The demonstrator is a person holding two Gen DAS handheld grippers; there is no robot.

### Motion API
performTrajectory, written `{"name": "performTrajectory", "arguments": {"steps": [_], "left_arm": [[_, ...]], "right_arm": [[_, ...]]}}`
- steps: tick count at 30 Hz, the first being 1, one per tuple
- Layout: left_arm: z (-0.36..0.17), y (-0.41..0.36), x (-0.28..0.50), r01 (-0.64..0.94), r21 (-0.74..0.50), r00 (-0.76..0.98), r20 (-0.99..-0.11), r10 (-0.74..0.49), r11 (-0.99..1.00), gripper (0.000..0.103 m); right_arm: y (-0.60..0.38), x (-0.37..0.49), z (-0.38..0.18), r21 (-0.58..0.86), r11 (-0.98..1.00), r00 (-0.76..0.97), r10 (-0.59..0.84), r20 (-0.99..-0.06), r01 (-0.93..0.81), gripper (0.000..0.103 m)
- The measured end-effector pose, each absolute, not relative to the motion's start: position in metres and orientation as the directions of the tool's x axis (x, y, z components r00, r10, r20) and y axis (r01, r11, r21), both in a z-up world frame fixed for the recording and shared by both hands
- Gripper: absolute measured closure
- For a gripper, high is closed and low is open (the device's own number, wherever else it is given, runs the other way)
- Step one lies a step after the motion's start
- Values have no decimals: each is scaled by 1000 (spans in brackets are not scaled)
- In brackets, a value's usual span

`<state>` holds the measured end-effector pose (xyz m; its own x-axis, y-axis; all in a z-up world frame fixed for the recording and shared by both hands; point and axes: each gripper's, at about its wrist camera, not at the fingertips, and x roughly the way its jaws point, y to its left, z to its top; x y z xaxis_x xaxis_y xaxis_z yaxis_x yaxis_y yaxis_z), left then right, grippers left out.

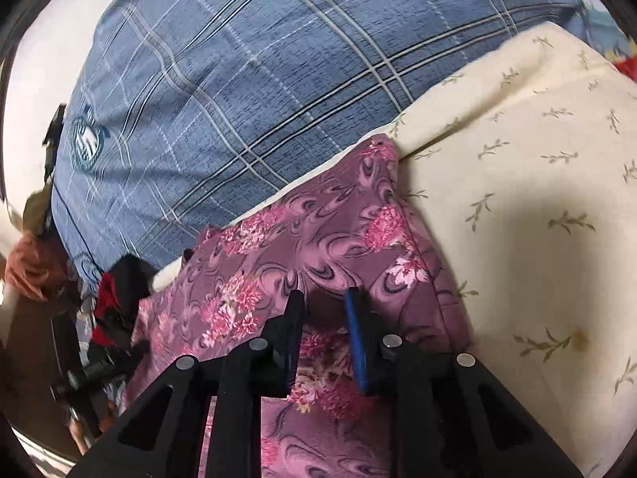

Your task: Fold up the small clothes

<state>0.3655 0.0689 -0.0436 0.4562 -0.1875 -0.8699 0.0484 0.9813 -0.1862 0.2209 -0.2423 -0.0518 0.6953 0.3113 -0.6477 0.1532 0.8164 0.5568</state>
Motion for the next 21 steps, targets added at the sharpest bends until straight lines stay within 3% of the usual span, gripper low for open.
{"name": "performTrajectory", "arguments": {"steps": [9,13,17,21], "left_arm": [[-35,105,320,105,-166,367,-910,-194,980,27],[-48,160,295,30,-320,285,-905,-315,947,26],[-52,204,291,-68,-421,288,-876,-386,904,26],[-57,218,304,-129,-498,246,-854,-459,858,26]], "right_arm": [[-216,168,-45,472,858,676,227,-701,202,72],[-191,138,-42,442,877,668,214,-712,190,61],[-125,118,-37,395,918,655,284,-700,24,57],[-28,105,-37,228,946,610,322,-724,-229,52]]}}
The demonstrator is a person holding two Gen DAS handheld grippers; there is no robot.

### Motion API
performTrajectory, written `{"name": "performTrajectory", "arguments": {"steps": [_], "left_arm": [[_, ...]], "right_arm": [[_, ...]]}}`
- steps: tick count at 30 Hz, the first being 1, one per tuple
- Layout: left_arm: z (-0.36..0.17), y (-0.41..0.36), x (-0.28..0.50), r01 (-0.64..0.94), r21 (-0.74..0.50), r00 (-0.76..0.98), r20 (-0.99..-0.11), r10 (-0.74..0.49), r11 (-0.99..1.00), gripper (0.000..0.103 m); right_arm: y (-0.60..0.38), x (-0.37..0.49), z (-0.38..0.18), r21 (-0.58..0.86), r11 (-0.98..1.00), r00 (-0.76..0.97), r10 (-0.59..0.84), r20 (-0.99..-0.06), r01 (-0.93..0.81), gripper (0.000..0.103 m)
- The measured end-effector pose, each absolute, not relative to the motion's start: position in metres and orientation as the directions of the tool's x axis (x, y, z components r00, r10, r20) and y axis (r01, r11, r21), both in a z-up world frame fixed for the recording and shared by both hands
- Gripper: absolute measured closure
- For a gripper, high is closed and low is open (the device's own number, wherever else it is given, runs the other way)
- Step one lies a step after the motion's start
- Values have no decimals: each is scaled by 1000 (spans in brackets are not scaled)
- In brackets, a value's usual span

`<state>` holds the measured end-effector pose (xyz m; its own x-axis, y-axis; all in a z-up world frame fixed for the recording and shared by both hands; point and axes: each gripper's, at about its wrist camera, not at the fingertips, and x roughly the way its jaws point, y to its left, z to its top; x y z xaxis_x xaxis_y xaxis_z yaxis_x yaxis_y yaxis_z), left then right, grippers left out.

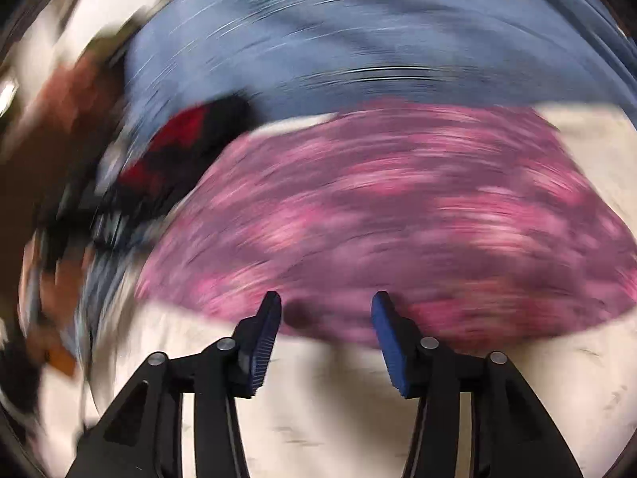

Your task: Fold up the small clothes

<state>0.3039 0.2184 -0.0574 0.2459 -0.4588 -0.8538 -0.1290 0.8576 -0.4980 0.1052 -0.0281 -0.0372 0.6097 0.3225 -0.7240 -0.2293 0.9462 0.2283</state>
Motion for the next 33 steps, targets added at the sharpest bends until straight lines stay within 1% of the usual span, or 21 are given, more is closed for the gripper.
{"name": "performTrajectory", "arguments": {"steps": [1,3,5,6,7,9,11,14,19,22,23,24,25,26,27,28,29,33], "left_arm": [[-59,217,309,-134,-500,239,-854,-462,856,26],[-60,214,315,-126,-492,225,-860,-458,862,26],[-59,209,326,-107,-495,214,-859,-466,863,23],[-57,208,331,-98,-497,214,-857,-469,862,23],[-57,204,337,-88,-497,213,-856,-471,864,23],[-57,202,347,-76,-498,201,-856,-475,864,23],[-59,199,357,-70,-493,183,-861,-475,867,23],[-59,193,375,-43,-486,164,-865,-474,873,21],[-60,175,400,29,-485,136,-864,-484,874,13],[-59,160,408,100,-471,108,-871,-480,877,13],[-59,155,410,122,-464,97,-874,-476,877,13],[-58,151,410,140,-451,101,-879,-465,882,18],[-55,148,410,161,-452,113,-875,-472,877,46],[-53,146,410,178,-483,105,-857,-505,857,66],[-53,145,410,174,-490,101,-854,-511,854,80],[-52,146,409,166,-473,115,-862,-493,865,86],[-51,146,407,167,-459,133,-866,-481,872,88],[-33,143,394,179,-439,195,-861,-469,880,91]], "right_arm": [[-4,101,-36,170,943,617,318,-720,-287,50],[36,94,-35,75,917,624,324,-711,-391,44],[64,90,-37,-9,890,627,314,-713,-456,41],[81,88,-40,-73,867,633,299,-714,-492,38],[97,88,-44,-142,844,642,272,-717,-517,38],[120,93,-52,-243,810,661,220,-717,-534,37],[139,100,-61,-312,783,675,178,-716,-538,37],[161,110,-68,-419,749,729,122,-674,-513,36],[167,123,-70,-440,760,759,107,-642,-479,38],[163,132,-67,-427,770,758,109,-643,-473,39],[161,135,-67,-412,774,750,119,-650,-480,44],[159,138,-66,-387,779,736,136,-663,-493,52],[157,140,-65,-366,783,723,150,-675,-504,56],[155,143,-64,-341,789,710,165,-684,-511,66],[152,144,-62,-318,796,703,180,-688,-515,81],[147,145,-60,-294,804,698,196,-689,-517,89],[142,147,-57,-272,815,696,207,-688,-512,95],[112,146,-40,-148,860,692,279,-666,-488,97]]}}
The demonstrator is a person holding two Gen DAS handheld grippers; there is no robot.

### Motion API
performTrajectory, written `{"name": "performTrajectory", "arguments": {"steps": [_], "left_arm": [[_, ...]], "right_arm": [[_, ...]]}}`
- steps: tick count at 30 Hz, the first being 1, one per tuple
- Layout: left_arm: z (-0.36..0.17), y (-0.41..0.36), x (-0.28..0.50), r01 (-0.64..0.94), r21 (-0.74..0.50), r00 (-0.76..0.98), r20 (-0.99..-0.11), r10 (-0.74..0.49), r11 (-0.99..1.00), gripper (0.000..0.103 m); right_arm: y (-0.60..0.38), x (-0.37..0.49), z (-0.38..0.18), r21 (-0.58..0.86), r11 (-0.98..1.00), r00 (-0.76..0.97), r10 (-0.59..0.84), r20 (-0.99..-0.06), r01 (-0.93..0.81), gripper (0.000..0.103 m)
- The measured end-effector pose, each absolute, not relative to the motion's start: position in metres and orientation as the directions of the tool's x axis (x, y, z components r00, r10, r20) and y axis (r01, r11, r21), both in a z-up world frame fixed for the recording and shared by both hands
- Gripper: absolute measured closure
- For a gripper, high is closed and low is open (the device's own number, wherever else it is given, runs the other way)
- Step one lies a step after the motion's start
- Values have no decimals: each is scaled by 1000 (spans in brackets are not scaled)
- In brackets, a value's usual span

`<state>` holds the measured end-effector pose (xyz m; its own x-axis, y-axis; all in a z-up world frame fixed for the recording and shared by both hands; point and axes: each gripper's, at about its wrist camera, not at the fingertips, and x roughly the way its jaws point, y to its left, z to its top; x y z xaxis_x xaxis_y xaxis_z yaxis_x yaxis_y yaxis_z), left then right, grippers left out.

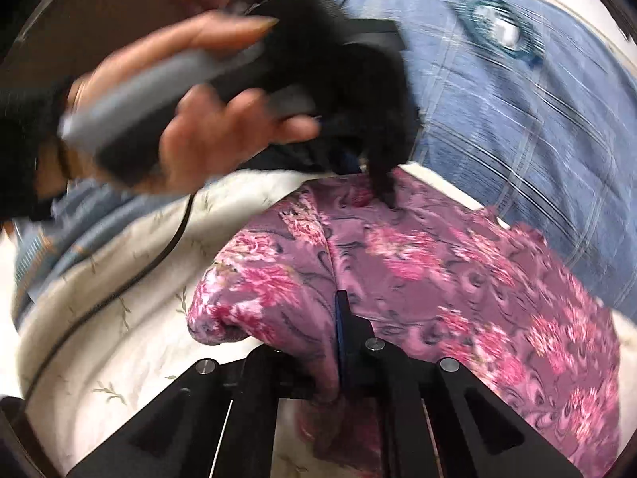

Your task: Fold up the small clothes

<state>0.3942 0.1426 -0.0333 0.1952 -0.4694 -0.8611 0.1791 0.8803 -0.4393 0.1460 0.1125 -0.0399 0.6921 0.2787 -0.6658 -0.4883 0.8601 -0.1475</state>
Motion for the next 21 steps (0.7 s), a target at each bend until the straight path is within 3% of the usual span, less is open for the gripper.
{"name": "performTrajectory", "arguments": {"steps": [6,12,18,21], "left_arm": [[24,118,377,217,-477,262,-812,-522,852,91],[60,44,364,287,-476,292,-783,-549,831,95],[24,-56,364,305,-426,211,-842,-496,852,95],[-14,-99,362,282,-303,194,-911,-363,910,93]], "right_arm": [[48,132,-13,65,909,699,360,-618,-411,97],[-39,119,4,276,918,718,396,-572,-285,98],[-123,106,-20,475,869,704,422,-571,-136,98],[-151,102,-44,541,838,683,436,-586,-71,98]]}}
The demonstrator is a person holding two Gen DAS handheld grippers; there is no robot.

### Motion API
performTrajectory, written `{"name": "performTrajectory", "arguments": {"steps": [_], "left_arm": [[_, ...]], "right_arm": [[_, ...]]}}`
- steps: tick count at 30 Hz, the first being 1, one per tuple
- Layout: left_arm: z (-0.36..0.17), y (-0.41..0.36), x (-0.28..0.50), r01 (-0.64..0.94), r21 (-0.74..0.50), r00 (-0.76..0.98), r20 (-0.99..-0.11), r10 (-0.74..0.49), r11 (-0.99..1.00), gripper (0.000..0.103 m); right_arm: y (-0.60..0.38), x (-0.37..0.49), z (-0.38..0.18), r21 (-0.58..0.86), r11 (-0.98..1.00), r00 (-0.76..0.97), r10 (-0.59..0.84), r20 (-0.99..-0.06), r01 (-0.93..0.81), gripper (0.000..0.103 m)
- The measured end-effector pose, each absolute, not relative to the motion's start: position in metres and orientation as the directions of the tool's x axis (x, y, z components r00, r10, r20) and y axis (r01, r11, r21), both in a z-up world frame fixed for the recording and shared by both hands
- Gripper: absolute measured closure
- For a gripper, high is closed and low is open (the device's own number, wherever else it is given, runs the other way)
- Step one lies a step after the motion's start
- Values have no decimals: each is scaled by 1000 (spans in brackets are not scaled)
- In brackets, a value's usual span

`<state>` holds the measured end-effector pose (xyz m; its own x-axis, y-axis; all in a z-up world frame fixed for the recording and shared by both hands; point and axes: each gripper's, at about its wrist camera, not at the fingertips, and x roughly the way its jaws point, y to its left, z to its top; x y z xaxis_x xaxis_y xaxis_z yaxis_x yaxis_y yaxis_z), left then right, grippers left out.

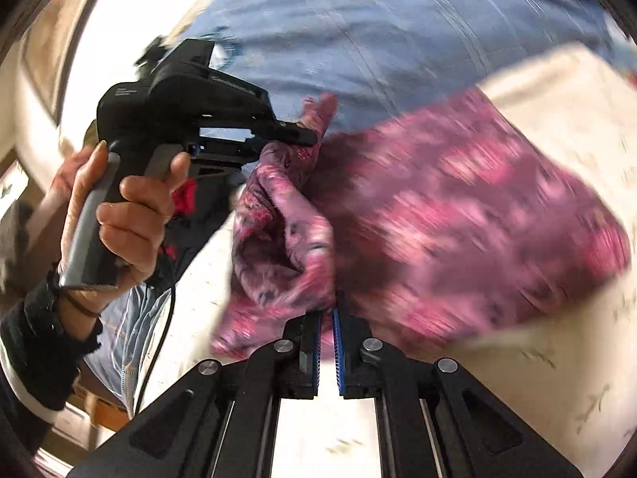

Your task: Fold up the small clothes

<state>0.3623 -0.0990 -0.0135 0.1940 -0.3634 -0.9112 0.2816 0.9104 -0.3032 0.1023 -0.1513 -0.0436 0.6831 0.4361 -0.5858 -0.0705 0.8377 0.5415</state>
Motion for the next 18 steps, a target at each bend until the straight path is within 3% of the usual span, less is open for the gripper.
{"name": "performTrajectory", "arguments": {"steps": [3,5,6,8,9,10,11,12,15,18], "left_arm": [[-35,-119,355,241,-183,254,-936,-243,953,89],[-29,-130,348,258,-126,288,-936,-201,958,80],[-27,-133,346,270,-110,289,-938,-190,956,74],[-14,-136,341,286,-94,297,-937,-182,954,74],[-6,-134,340,296,-113,295,-934,-204,948,70],[5,-132,341,302,-133,294,-929,-225,944,56],[14,-127,343,293,-133,304,-926,-224,947,46],[23,-123,347,279,-127,317,-923,-216,952,25],[31,-115,357,279,-118,297,-933,-202,953,21],[14,-126,364,305,-71,215,-966,-141,950,21]], "right_arm": [[-172,102,-63,591,807,666,453,-592,-24,102],[-182,100,-68,643,765,660,499,-561,-31,102],[-186,99,-68,657,754,662,509,-550,-34,96],[-189,97,-65,660,749,655,529,-539,-61,94],[-190,95,-61,655,752,656,530,-537,-72,87],[-190,93,-58,655,750,660,535,-527,-85,83],[-191,89,-55,658,746,668,541,-510,-102,69],[-192,88,-51,658,743,681,543,-491,-118,52],[-189,88,-41,642,750,707,541,-455,-161,41],[-177,102,-37,596,779,697,537,-475,-195,39]]}}
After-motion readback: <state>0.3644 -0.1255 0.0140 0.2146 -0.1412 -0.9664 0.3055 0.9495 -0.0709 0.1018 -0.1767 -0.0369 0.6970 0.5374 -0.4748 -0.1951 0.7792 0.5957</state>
